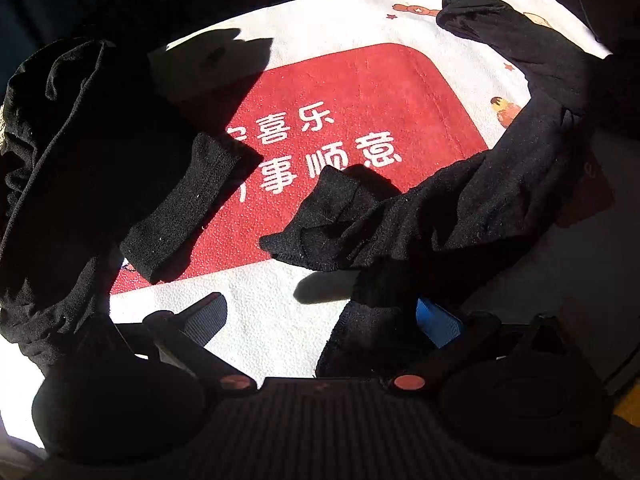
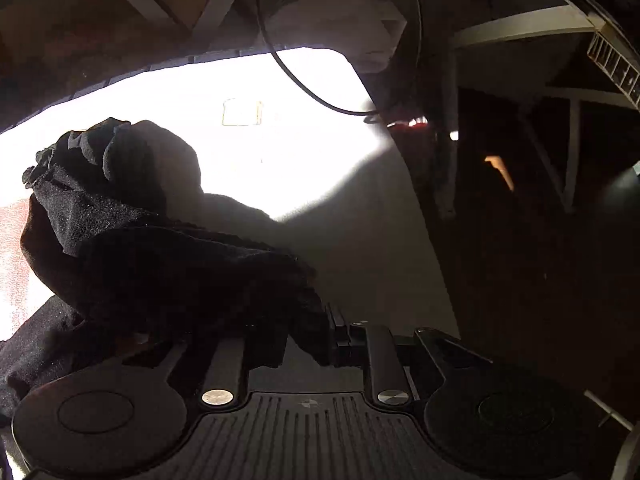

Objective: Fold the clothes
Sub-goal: 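Lift the black trousers off the board with both grippers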

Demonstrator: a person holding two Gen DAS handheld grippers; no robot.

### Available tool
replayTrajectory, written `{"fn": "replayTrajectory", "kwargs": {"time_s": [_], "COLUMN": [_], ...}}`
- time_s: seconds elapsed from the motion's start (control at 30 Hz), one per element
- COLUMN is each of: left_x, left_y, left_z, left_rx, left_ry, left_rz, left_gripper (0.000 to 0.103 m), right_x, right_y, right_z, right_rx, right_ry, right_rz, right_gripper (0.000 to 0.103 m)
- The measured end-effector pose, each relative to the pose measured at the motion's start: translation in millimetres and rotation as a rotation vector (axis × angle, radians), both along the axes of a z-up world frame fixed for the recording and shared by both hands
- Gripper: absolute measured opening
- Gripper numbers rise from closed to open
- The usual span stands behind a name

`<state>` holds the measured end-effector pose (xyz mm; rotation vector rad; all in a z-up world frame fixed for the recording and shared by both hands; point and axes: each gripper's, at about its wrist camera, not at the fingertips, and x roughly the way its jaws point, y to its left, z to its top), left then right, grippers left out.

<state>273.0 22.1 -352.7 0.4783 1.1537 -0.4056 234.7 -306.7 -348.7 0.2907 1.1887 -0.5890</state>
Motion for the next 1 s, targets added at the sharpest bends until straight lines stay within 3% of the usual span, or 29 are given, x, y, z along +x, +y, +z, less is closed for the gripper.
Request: {"fn": "replayTrajectory", "kwargs": {"time_s": [0.03, 0.1, 0.13, 0.23, 0.3, 0.33, 0.43, 0.5, 0.57, 0.6, 0.7, 0.87, 0.97, 1.0], "left_x": [0.0, -1.2, -1.0, -2.9, -6.0, -5.1, 4.1, 15.2, 32.7, 36.1, 32.4, 30.4, 33.2, 32.4], "left_y": [-7.0, -19.7, -26.1, -44.6, -55.7, -55.6, -56.0, -51.8, -40.5, -37.3, -42.5, -44.9, -49.7, -51.9], "left_z": [1.5, 8.9, 11.4, 7.3, -2.6, -2.4, -5.5, -7.0, -13.4, -14.0, -12.8, -12.9, -13.1, -12.4], "left_rx": [-0.001, -0.028, -0.044, -0.022, 0.052, 0.033, 0.008, -0.032, -0.112, -0.133, -0.116, -0.112, -0.088, -0.076], "left_ry": [-0.014, -0.051, -0.054, -0.059, -0.110, -0.119, -0.091, -0.028, 0.090, 0.099, 0.073, 0.069, 0.082, 0.088], "left_rz": [-0.032, -0.089, -0.121, -0.217, -0.260, -0.266, -0.240, -0.184, -0.079, -0.062, -0.131, -0.159, -0.139, -0.135], "left_gripper": [0.103, 0.103, 0.103, 0.103, 0.103, 0.103, 0.103, 0.103, 0.103, 0.103, 0.103, 0.103, 0.103, 0.103], "right_x": [-0.8, -2.4, -3.1, -5.5, -7.1, -6.6, -5.2, -4.8, -2.2, -0.6, 8.1, 30.0, 42.7, 45.9], "right_y": [2.7, 8.2, 11.0, 19.2, 24.7, 27.3, 39.5, 51.3, 63.2, 70.4, 90.3, 108.7, 102.6, 96.9], "right_z": [1.0, 3.0, 4.0, 7.0, 9.0, 10.4, 18.2, 24.3, 24.1, 23.1, 11.2, -22.4, -28.0, -24.9], "right_rx": [-0.017, -0.052, -0.070, -0.122, -0.157, -0.163, -0.168, -0.182, -0.199, -0.206, -0.193, -0.176, -0.133, -0.122], "right_ry": [0.002, 0.007, 0.010, 0.017, 0.022, 0.010, -0.038, -0.065, -0.085, -0.087, -0.067, 0.005, 0.022, 0.014], "right_rz": [0.022, 0.065, 0.087, 0.152, 0.195, 0.217, 0.309, 0.397, 0.486, 0.535, 0.644, 0.728, 0.669, 0.629], "right_gripper": [0.031, 0.050, 0.055, 0.062, 0.065, 0.066, 0.068, 0.077, 0.084, 0.084, 0.085, 0.084, 0.070, 0.049]}}
